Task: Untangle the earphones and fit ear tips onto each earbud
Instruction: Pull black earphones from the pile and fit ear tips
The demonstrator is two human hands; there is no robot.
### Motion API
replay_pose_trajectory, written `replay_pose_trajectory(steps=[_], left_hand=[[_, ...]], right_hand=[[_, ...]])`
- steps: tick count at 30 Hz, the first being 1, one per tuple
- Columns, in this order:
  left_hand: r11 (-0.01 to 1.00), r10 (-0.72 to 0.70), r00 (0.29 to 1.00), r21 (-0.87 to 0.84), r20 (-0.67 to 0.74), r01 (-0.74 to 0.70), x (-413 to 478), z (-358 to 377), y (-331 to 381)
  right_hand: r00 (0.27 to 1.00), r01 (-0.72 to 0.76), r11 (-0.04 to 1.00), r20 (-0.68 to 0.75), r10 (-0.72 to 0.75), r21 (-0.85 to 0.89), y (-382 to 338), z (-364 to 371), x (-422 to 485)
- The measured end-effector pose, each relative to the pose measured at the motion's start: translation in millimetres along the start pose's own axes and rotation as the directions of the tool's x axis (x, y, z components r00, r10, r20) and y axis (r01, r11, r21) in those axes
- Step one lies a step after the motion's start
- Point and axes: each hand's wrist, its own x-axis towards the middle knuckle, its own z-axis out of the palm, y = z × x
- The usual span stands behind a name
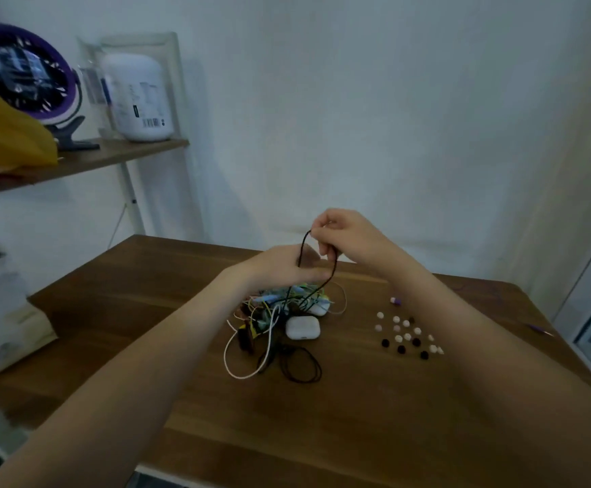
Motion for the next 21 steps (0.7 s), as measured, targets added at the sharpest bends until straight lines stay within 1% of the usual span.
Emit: replay_pose_trajectory(steps=[3,6,8,10,12,14,16,17,19,21], left_hand=[[0.982,-0.013,1.0,-0.188,-0.004,0.012,-2,-7,1],[0.961,0.04,0.999,-0.271,-0.035,-0.048,-5,-15,3],[0.934,0.039,0.995,-0.35,-0.089,-0.068,-6,-19,8],[0.891,-0.017,0.984,-0.449,-0.177,-0.066,-7,-24,12],[0.85,-0.092,0.957,-0.522,-0.274,-0.067,-5,-31,15],[0.781,-0.155,0.929,-0.617,-0.336,-0.093,-1,-37,19],[0.667,-0.204,0.914,-0.734,-0.35,-0.132,1,-44,26],[0.617,-0.213,0.91,-0.771,-0.356,-0.158,2,-47,31],[0.554,-0.219,0.901,-0.807,-0.375,-0.202,0,-56,38],[0.513,-0.215,0.895,-0.825,-0.391,-0.237,-3,-66,40]], right_hand=[[0.997,0.07,0.989,-0.028,-0.067,0.127,-20,-3,3],[0.991,0.125,0.976,-0.06,-0.116,0.18,-28,-3,7],[0.987,0.136,0.966,-0.112,-0.114,0.218,-28,0,11],[0.987,0.116,0.951,-0.139,-0.078,0.286,-24,6,13],[0.997,0.044,0.931,-0.073,-0.018,0.362,-13,16,13],[0.998,-0.043,0.92,0.065,0.019,0.391,-1,29,11],[0.98,-0.074,0.93,0.197,0.002,0.361,8,44,10],[0.973,-0.066,0.942,0.229,-0.011,0.328,10,49,9],[0.972,-0.049,0.974,0.236,-0.005,0.223,11,55,10],[0.97,-0.052,0.992,0.241,0.022,0.117,14,58,12]])
